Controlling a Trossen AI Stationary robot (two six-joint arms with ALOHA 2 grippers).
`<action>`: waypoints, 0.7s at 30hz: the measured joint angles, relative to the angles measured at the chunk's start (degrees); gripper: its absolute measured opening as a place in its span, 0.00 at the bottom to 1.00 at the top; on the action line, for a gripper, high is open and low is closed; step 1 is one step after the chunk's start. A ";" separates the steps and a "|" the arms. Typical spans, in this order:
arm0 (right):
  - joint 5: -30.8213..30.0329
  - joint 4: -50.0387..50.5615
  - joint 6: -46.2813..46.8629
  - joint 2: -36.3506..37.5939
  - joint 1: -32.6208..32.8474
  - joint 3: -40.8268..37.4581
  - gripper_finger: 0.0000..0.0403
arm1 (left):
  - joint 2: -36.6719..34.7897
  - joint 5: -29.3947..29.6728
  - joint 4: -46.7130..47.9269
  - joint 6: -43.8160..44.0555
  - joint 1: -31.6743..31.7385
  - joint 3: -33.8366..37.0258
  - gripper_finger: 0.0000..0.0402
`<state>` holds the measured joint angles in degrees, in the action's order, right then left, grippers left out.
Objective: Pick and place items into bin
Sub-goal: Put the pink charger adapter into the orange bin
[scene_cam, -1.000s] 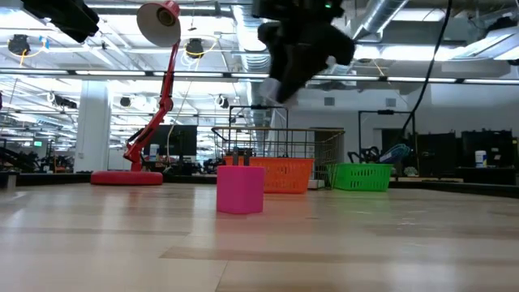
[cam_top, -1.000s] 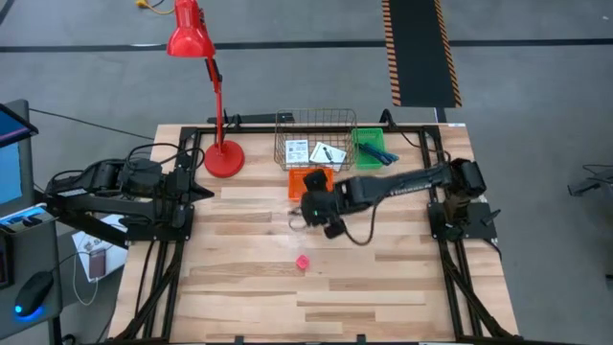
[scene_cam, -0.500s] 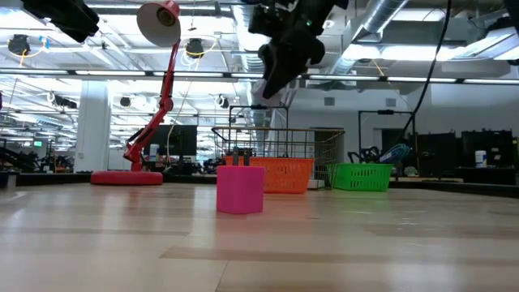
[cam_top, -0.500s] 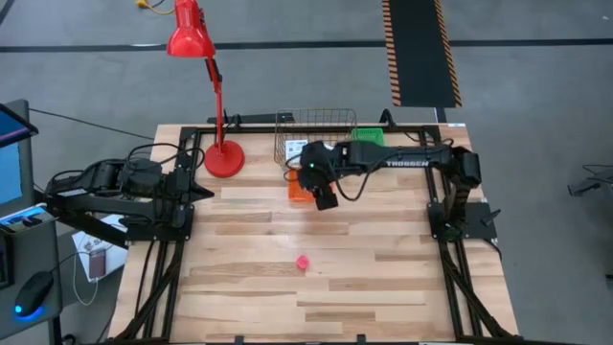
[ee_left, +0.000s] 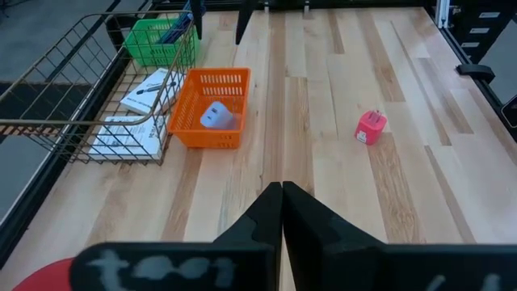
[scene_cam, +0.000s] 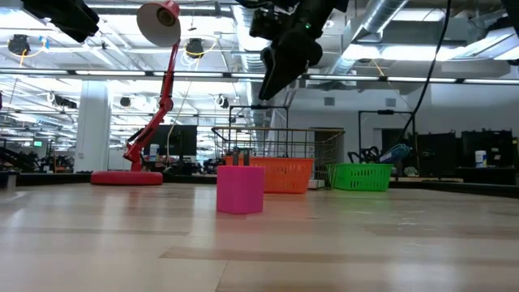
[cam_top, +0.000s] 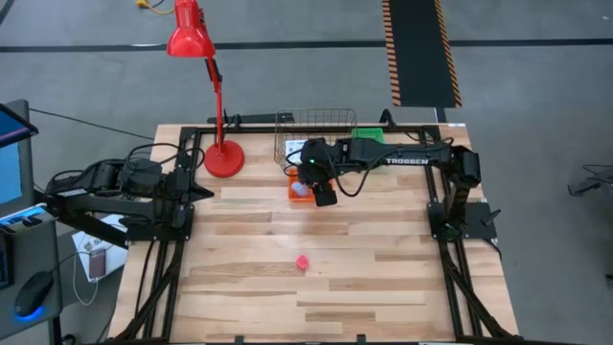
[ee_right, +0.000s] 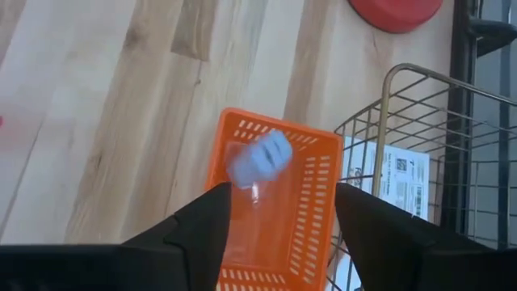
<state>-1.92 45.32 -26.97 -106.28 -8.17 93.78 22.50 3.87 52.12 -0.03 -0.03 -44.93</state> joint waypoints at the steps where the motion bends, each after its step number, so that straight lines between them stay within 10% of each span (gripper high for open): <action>1: -0.04 0.02 0.01 0.00 0.13 0.00 0.53 | -0.01 0.00 0.00 0.22 0.01 0.01 0.00; 13: 0.89 4.38 3.14 0.00 5.41 0.00 0.52 | 0.00 0.00 0.00 0.07 0.02 0.02 0.00; 21: 11.83 4.04 4.16 0.00 12.52 -2.78 0.51 | -0.01 0.00 0.00 0.08 0.01 0.02 0.00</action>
<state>9.91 49.36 -22.81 -106.28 4.35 91.00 22.50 3.88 52.12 0.05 -0.03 -44.91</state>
